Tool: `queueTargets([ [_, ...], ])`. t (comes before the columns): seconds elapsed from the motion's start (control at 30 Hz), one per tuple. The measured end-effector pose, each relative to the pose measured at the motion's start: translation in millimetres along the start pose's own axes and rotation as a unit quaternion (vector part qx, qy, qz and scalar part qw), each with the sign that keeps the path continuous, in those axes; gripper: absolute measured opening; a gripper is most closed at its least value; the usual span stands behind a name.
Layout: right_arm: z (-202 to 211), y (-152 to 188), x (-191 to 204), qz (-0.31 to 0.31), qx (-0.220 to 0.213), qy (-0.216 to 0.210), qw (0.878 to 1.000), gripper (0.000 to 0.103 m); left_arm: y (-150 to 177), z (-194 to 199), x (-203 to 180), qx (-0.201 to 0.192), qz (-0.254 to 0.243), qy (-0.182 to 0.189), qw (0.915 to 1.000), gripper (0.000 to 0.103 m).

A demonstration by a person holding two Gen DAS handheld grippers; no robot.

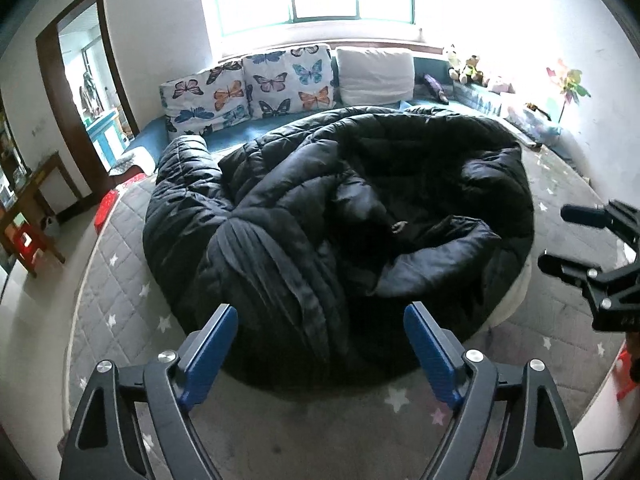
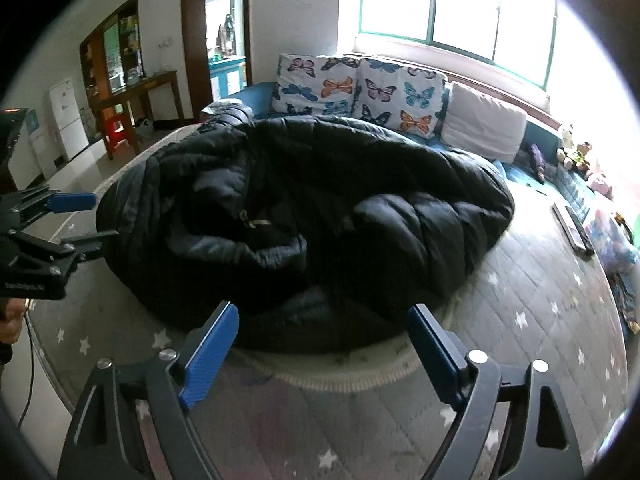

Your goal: Fold large clothes

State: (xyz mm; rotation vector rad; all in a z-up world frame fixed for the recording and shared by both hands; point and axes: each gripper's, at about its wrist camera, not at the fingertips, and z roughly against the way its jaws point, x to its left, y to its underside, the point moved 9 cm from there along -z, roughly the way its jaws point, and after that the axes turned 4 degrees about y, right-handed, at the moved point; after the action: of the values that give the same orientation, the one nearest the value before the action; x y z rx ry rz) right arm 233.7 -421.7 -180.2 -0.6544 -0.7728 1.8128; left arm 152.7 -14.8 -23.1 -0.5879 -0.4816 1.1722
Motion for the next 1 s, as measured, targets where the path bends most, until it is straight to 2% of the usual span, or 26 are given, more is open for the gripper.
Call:
queueTargets([
  [0.17,-17,-24,9,0.010,0.008,-0.026,1.000,0.080,-21,-8,9,-0.010,-0.010,-0.005,0.9999,0.088],
  [0.27,-35,-35,21,0.013,0.031,-0.053,0.998,0.071,-28,-15,21,-0.004,-0.006,-0.005,1.0000,0.086],
  [0.33,-48,-37,29,0.017,0.050,-0.065,0.997,0.070,-32,-19,30,-0.005,-0.006,-0.015,0.9999,0.086],
  [0.4,-65,-34,34,0.022,0.075,-0.068,0.995,0.070,-34,-23,39,-0.002,0.002,-0.016,0.9999,0.086],
  [0.5,-88,-21,38,0.023,0.121,-0.075,0.989,0.066,-32,-37,53,0.018,0.023,0.003,0.9996,0.086],
  [0.6,-96,-4,40,0.015,0.151,-0.089,0.984,0.050,-22,-49,57,0.035,0.027,0.028,0.9986,0.080],
  [0.67,-92,1,36,0.018,0.145,-0.075,0.986,0.030,-14,-54,57,0.041,0.019,0.039,0.9982,0.068],
  [0.77,-73,2,31,0.010,0.123,-0.071,0.990,0.017,-8,-48,53,0.036,0.009,0.056,0.9978,0.059],
  [1.0,7,10,33,0.022,0.050,-0.071,0.996,0.011,14,-16,42,0.032,0.001,0.104,0.9941,0.055],
])
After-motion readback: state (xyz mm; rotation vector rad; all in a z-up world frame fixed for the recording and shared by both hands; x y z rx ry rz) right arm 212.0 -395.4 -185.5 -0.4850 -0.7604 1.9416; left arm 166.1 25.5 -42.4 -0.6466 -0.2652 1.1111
